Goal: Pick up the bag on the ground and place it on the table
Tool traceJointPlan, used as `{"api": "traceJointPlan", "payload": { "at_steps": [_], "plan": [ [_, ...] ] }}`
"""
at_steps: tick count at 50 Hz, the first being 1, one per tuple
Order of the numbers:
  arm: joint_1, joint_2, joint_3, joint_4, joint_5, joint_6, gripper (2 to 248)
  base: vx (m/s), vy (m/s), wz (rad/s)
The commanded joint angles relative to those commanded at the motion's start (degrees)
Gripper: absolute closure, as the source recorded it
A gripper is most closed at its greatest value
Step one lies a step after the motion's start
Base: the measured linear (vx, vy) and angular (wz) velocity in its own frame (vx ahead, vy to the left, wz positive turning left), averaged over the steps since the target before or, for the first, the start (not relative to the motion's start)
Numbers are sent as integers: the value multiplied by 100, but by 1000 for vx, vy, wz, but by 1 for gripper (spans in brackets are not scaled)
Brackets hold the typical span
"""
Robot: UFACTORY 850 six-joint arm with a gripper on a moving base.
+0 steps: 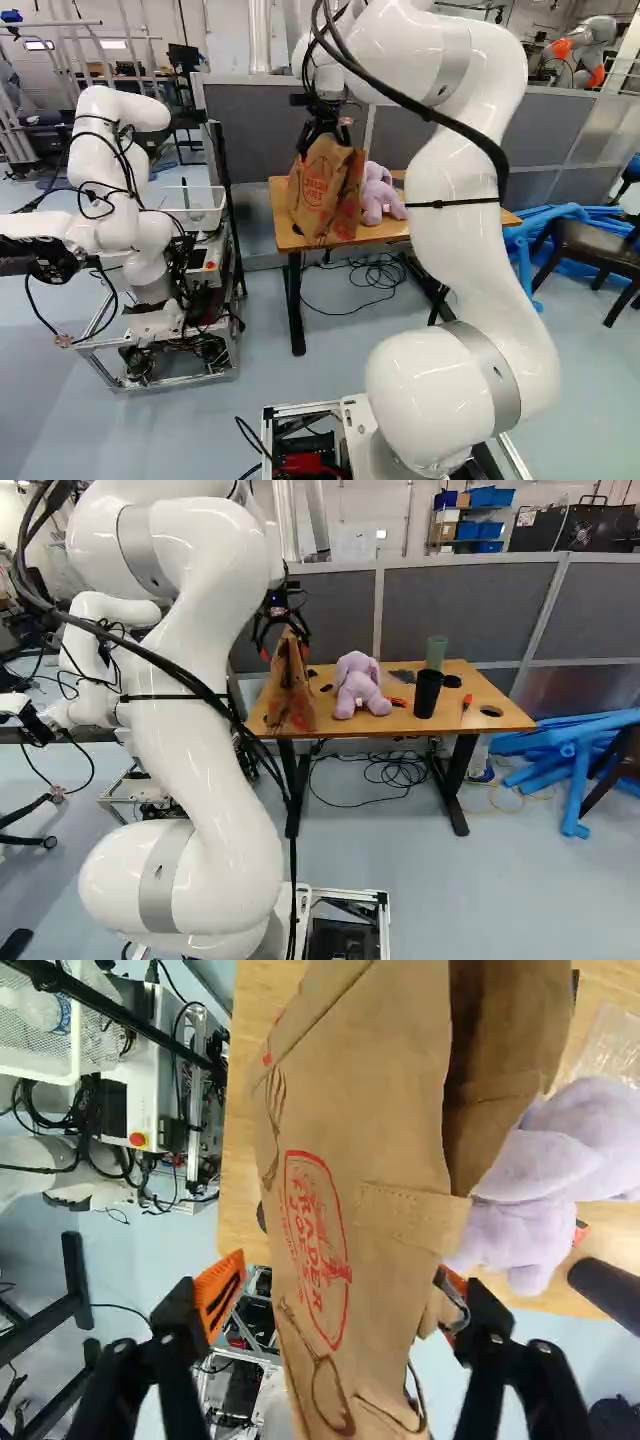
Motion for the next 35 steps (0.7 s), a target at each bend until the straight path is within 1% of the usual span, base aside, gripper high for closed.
{"api": "traceJointPlan", "payload": {
  "at_steps": [1, 5, 6, 35],
  "plan": [
    [0, 13, 0, 0, 0, 0, 12, 0, 0, 0],
    [0, 63, -3, 0, 0, 0, 12, 0, 0, 0],
    [0, 76, -4, 0, 0, 0, 3, 0, 0, 0],
    [0, 424, -53, 0, 0, 0, 3, 0, 0, 0]
  ]
}}
